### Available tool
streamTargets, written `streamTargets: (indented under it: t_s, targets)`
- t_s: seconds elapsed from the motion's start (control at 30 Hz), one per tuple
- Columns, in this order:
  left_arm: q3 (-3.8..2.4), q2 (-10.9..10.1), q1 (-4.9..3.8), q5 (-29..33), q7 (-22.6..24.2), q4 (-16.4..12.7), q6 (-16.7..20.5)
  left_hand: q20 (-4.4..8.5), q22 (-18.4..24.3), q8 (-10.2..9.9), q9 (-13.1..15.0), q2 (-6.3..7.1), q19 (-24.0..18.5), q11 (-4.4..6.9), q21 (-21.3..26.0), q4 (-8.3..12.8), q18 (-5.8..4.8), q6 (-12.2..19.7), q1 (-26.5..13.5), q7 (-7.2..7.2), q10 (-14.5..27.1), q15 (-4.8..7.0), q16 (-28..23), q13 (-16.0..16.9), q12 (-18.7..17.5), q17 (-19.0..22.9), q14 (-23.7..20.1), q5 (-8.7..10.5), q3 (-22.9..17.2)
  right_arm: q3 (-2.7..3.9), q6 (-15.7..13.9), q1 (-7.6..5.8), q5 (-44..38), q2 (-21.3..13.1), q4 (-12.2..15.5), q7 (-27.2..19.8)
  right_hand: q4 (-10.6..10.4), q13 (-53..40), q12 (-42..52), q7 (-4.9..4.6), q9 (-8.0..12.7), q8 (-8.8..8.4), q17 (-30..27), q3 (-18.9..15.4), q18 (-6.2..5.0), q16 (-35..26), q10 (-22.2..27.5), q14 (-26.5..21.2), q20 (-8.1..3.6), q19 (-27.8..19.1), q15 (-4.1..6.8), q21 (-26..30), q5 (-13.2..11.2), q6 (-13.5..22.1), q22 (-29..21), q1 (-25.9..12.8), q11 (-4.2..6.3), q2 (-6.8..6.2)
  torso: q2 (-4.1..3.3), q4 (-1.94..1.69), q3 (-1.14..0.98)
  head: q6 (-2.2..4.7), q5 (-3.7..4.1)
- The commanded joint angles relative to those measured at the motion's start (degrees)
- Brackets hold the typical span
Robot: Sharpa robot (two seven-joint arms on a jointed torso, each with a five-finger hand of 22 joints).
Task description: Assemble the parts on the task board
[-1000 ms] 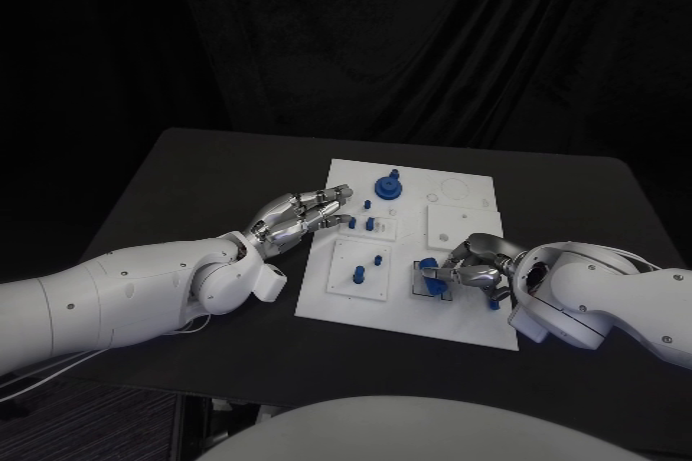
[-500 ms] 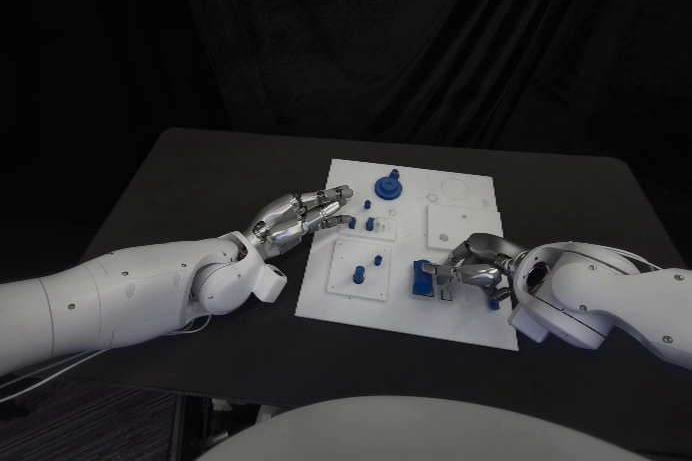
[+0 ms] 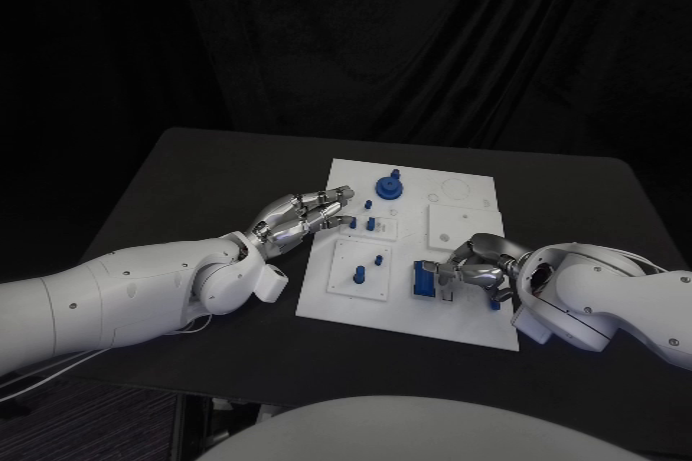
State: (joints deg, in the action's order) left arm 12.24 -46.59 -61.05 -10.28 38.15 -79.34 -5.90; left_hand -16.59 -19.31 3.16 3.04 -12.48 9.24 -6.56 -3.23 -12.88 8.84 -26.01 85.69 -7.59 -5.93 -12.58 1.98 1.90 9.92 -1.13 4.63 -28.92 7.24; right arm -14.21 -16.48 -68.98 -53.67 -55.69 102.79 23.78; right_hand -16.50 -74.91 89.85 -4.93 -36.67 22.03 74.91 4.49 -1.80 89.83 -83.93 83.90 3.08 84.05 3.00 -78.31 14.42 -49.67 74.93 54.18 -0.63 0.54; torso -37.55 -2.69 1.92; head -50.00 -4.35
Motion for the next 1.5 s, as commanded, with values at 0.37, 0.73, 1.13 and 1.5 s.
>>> streamTargets:
  t_s: [0.37, 0.73, 1.13, 1.5]
  targets:
    - [-0.05, -0.11, 0.18, 0.12, 0.62, -0.12, -0.84, -0.08, 0.05, 0.2, 0.05, -0.03, 0.45, -0.17, -0.08, -0.09, -1.07, -0.09, -0.19, -0.04, 0.06, -0.36, 0.4, 0.03, 0.2, -0.07, 0.2, 0.24, -0.17, 0.0, -1.56, 0.74, -10.92, -2.9, 3.02, -7.85, 4.61, -15.09, 0.15, 2.19, -12.08, 15.17, 15.09, -3.56, -1.0, 0.17, -6.07, 6.1, -1.08, 0.6, 1.47, -0.01, -0.09, 2.62, 11.37, 10.52, 1.74, -1.33, 0.02, 0.01, -0.02, 0.0, -0.08]
    - [-0.05, -0.39, 0.25, 0.12, 0.53, -0.26, -0.71, -0.08, 0.0, 0.21, 0.06, -0.05, 0.49, -0.18, -0.09, -0.09, -1.08, -0.18, -0.19, -0.05, 0.03, -0.37, 0.42, 0.04, 0.26, -0.08, 0.23, 0.24, -0.18, -0.02, -3.06, 1.04, -14.65, -7.6, 4.84, -6.5, 0.68, -15.09, 0.15, 3.43, -13.74, 17.59, 15.09, -5.7, -1.05, 0.17, -6.07, 6.1, -1.92, 0.57, 2.37, 0.35, 0.0, 1.12, 11.31, 10.01, 2.83, 1.02, -0.04, 0.05, -0.02, 0.0, -0.27]
    - [-0.05, -0.37, 0.26, 0.12, 0.39, -0.33, -0.71, -0.08, 0.0, 0.21, 0.06, -0.05, 0.49, -0.18, -0.09, -0.09, -1.08, -0.18, -0.19, -0.05, 0.03, -0.37, 0.42, 0.04, 0.26, -0.08, 0.23, 0.24, -0.18, -0.06, -3.27, 1.09, -20.53, -11.85, 5.35, -1.24, -0.08, -15.09, 0.15, 2.58, -6.72, 9.76, 15.09, -7.82, -0.9, 0.17, -6.07, 6.1, -1.6, 0.89, 1.87, -0.18, -0.02, -1.68, 11.49, 8.4, 2.15, 1.71, 0.1, 0.0, 0.06, 0.0, -0.3]
    - [-0.05, -0.53, 0.27, 0.12, 0.34, -0.4, -0.74, -0.08, -0.04, 0.25, 0.08, -0.05, 0.54, -0.2, -0.11, -0.09, -1.09, -0.32, -0.21, -0.08, 0.01, -0.38, 0.44, 0.05, 0.29, -0.08, 0.25, 0.23, -0.18, -0.08, -3.13, 1.51, -24.34, -14.19, 6.09, 3.62, 0.0, -15.09, 0.15, 2.51, -6.03, 9.01, 15.09, -8.35, -0.74, 0.17, -6.07, 6.1, -1.5, 1.22, 1.79, -0.89, -0.02, -2.16, 11.71, 7.76, 2.07, 1.73, -0.02, -0.08, 0.04, 0.0, 0.16]
